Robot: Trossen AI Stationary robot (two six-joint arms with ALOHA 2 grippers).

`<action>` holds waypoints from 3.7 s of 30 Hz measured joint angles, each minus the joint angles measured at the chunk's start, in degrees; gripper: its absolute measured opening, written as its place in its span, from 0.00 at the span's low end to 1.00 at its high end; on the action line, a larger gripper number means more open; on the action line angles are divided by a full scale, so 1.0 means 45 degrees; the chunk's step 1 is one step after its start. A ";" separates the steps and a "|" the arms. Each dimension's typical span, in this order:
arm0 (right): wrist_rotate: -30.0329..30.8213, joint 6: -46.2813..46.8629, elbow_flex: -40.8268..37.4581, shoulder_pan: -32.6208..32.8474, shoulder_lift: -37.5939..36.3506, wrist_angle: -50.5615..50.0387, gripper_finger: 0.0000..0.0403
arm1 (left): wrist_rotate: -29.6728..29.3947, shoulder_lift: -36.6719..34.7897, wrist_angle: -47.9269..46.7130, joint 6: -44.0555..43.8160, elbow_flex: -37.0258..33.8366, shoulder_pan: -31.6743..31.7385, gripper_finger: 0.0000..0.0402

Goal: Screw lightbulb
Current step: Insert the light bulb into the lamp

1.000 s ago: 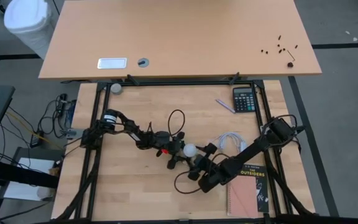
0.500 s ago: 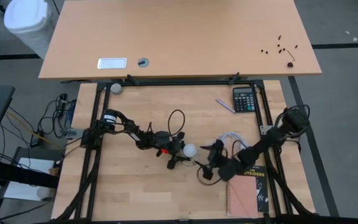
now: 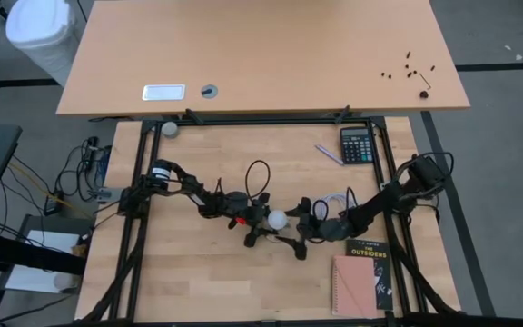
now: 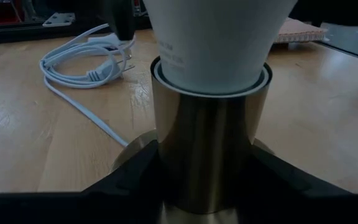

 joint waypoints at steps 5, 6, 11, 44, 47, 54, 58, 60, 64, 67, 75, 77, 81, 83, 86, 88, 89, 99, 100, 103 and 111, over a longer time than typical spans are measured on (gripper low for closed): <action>-0.1606 -0.0345 -0.0008 -0.0859 0.0000 0.0002 0.86 | 0.0003 0.0000 0.0005 0.0015 0.0000 -0.0005 0.49; -0.1987 -0.0367 -0.0020 -0.1031 0.0003 0.0063 0.84 | 0.0025 0.0000 0.0000 0.0052 0.0000 -0.0005 0.49; -0.3803 -0.0974 -0.0023 -0.1517 0.0024 0.1007 0.74 | 0.0204 0.0000 0.0010 0.0161 0.0000 -0.0015 0.49; -0.4312 -0.1051 -0.0062 -0.1753 0.0049 0.1139 0.55 | 0.0529 0.0000 -0.0019 0.0211 0.0000 -0.0005 0.49; -0.3857 -0.0785 -0.0062 -0.1672 0.0049 0.1112 0.55 | 0.0497 0.0000 -0.0015 0.0194 0.0000 0.0000 0.49; -0.1450 -0.0196 0.0102 -0.0812 0.0049 0.0583 0.54 | -0.0012 0.0000 0.0000 0.0036 0.0005 -0.0005 0.49; 0.0011 0.0333 0.0420 -0.0333 0.0049 -0.0135 0.54 | -0.0309 0.0000 0.0010 -0.0101 0.0005 -0.0005 0.49; 0.0511 0.0676 0.0724 -0.0172 0.0049 -0.0736 0.54 | -0.0345 0.0000 0.0018 -0.0176 0.0005 -0.0010 0.49; 0.1433 0.1204 0.1481 0.0090 0.0206 -0.1879 0.54 | -0.0444 0.0000 0.0029 -0.0430 0.0000 -0.0015 0.49; 0.2108 0.1561 0.2044 0.0234 0.0787 -0.1912 0.54 | -0.0437 -0.0005 0.0053 -0.0539 -0.0020 -0.0024 0.49; 0.4969 0.1973 0.3361 0.1120 0.2183 -0.1921 0.53 | -0.0583 -0.0012 0.0091 -0.0743 -0.0019 -0.0171 0.49; 0.5674 0.1995 0.3549 0.1349 0.2374 -0.1970 0.53 | -0.0888 -0.0005 0.0075 -0.0779 -0.0008 -0.0266 0.49; 0.6727 0.2734 0.3963 0.1562 0.2742 -0.2284 0.53 | -0.1567 -0.0010 0.0044 -0.0830 0.0000 -0.0388 0.49; 0.7079 0.3130 0.4216 0.1599 0.2787 -0.2936 0.53 | -0.2042 -0.0010 0.0053 -0.0869 0.0000 -0.0431 0.49; 0.7667 0.3837 0.4700 0.1617 0.2939 -0.3998 0.53 | -0.2630 -0.0007 0.0083 -0.0969 -0.0007 -0.0471 0.49; 0.8148 0.4296 0.4973 0.1603 0.3055 -0.4582 0.53 | -0.2969 -0.0005 0.0103 -0.1142 -0.0001 -0.0476 0.49; 0.8400 0.4488 0.5057 0.1599 0.3066 -0.4810 0.53 | -0.3165 -0.0005 0.0109 -0.1217 0.0001 -0.0477 0.49; 0.8980 0.4973 0.5276 0.1031 0.3206 -0.5335 0.53 | -0.4571 0.0005 0.0238 -0.1671 0.0024 -0.0707 0.49; 0.8927 0.4960 0.5285 0.1007 0.3201 -0.5382 0.53 | -0.4566 0.0005 0.0238 -0.1668 0.0024 -0.0709 0.49; 0.8737 0.4798 0.5290 0.1020 0.3186 -0.5442 0.54 | -0.4533 0.0005 0.0247 -0.1618 0.0010 -0.0709 0.49; 0.7188 0.3615 0.5290 0.1192 0.2688 -0.6465 0.68 | -0.4018 0.0000 0.0301 -0.1413 0.0005 -0.0724 0.49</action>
